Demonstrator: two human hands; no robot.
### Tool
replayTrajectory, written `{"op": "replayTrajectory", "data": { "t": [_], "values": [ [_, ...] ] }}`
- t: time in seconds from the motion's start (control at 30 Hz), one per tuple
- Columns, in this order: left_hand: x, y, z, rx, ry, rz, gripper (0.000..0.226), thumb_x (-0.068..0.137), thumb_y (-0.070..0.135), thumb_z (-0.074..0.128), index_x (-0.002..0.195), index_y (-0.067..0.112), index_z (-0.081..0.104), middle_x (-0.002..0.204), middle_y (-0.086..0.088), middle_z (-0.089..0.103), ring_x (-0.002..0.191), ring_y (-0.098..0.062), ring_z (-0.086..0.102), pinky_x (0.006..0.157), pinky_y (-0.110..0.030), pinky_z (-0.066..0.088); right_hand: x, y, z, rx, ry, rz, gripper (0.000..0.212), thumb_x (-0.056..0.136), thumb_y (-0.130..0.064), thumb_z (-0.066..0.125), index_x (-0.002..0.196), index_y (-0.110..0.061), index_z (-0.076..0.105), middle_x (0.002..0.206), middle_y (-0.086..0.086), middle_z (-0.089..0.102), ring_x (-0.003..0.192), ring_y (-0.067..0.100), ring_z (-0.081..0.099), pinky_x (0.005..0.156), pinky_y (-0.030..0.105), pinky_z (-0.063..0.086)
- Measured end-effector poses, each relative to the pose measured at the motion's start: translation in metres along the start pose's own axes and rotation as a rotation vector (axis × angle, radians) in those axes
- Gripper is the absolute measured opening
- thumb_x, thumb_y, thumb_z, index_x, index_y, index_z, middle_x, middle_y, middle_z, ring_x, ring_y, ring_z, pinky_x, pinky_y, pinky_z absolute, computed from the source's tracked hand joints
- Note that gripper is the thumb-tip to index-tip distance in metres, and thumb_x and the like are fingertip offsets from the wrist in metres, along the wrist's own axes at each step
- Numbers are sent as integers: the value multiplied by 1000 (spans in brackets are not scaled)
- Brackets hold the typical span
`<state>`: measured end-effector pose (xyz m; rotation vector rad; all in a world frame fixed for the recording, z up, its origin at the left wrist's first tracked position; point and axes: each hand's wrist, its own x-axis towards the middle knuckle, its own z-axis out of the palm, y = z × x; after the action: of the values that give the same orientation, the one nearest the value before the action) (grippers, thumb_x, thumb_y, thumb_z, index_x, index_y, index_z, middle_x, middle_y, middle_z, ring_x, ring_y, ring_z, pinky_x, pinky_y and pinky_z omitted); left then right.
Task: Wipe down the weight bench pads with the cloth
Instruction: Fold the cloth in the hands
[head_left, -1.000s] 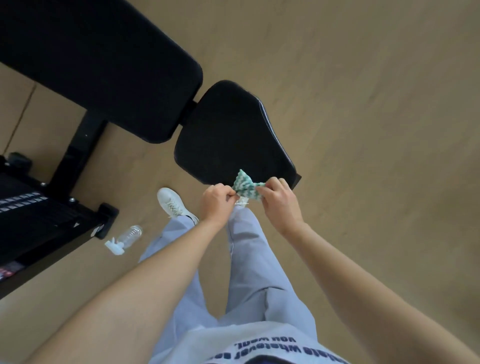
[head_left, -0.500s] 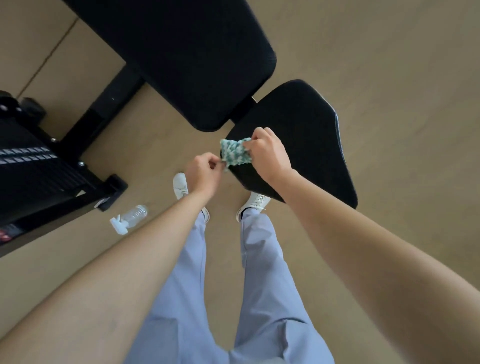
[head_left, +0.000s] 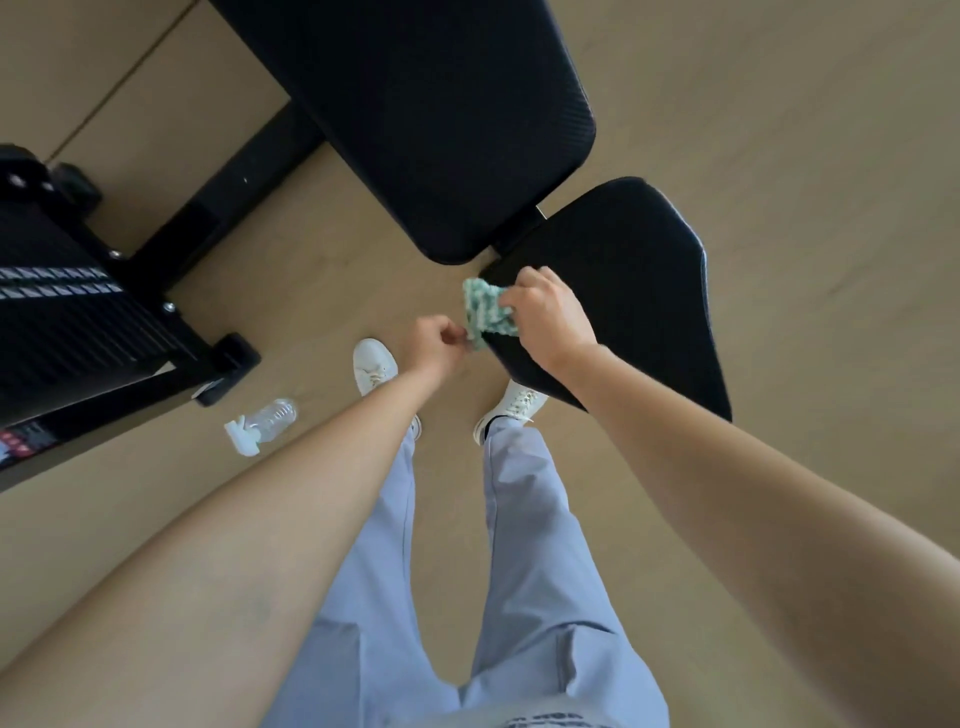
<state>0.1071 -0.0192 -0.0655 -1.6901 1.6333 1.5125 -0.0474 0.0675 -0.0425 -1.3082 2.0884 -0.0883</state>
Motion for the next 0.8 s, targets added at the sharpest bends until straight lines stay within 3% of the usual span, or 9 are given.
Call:
{"op": "replayTrajectory", "data": {
  "t": [0.07,0.2,0.37,0.47,0.53,0.6,0.67,0.73,0.8],
  "values": [
    [-21,-6,-4,24,-69,11,11,85,10,78,78,13,71,71,-1,64,74,-20,61,80,-40,58,-26,4,3,16,-19,15,12,81,1,70,85,-10,73,86,7,56,80,26,47,64,42,51],
    [-66,2,-17,-12,-179,76,7,86,18,80,88,14,73,74,5,64,71,-10,56,66,-20,46,-69,5,-23,28,-238,155,19,88,-5,64,99,-15,75,96,5,65,90,30,61,70,37,52],
    [-118,43,-38,-137,-195,153,21,77,37,76,87,20,69,89,5,67,82,-12,61,85,-33,50,-106,-4,-67,309,-300,293,16,91,-13,62,97,-14,77,86,3,70,84,28,66,70,36,53],
    [-151,79,-59,-88,-160,347,28,76,45,75,81,19,67,120,12,67,117,-10,60,107,-37,45,-126,-15,-97,592,-257,310,20,96,-8,58,104,-11,76,88,1,67,86,21,64,79,37,54],
    [-173,106,-78,13,-127,482,27,84,41,75,73,21,62,128,13,64,128,-10,52,107,-33,40,-140,-24,-121,910,-224,318,18,100,-9,58,107,-11,75,100,9,74,92,20,68,88,41,57],
    [-198,137,-99,-14,-152,532,32,91,37,73,73,14,59,111,13,71,108,-10,62,92,-31,46,-150,-36,-149,1203,-175,302,15,101,-8,58,109,-9,72,103,11,74,92,19,69,88,36,57],
    [-221,165,-118,-46,-171,583,45,94,41,70,75,3,55,77,9,63,69,-14,55,68,-30,44,-155,-49,-180,1419,-105,281,12,101,-4,57,107,-6,67,98,10,69,86,18,67,81,31,55],
    [-241,190,-136,-32,-111,640,49,95,46,67,76,3,55,64,8,50,60,-9,44,59,-25,38,-157,-62,-208,1564,-56,244,10,100,-7,56,106,-7,65,100,10,66,87,21,64,81,34,55],
    [-259,207,-152,-64,-49,617,42,96,49,64,78,11,58,67,7,56,61,-7,51,60,-22,43,-161,-73,-230,1655,-49,230,16,102,-18,56,113,-7,62,110,13,65,99,25,64,93,43,55]
  ]
}}
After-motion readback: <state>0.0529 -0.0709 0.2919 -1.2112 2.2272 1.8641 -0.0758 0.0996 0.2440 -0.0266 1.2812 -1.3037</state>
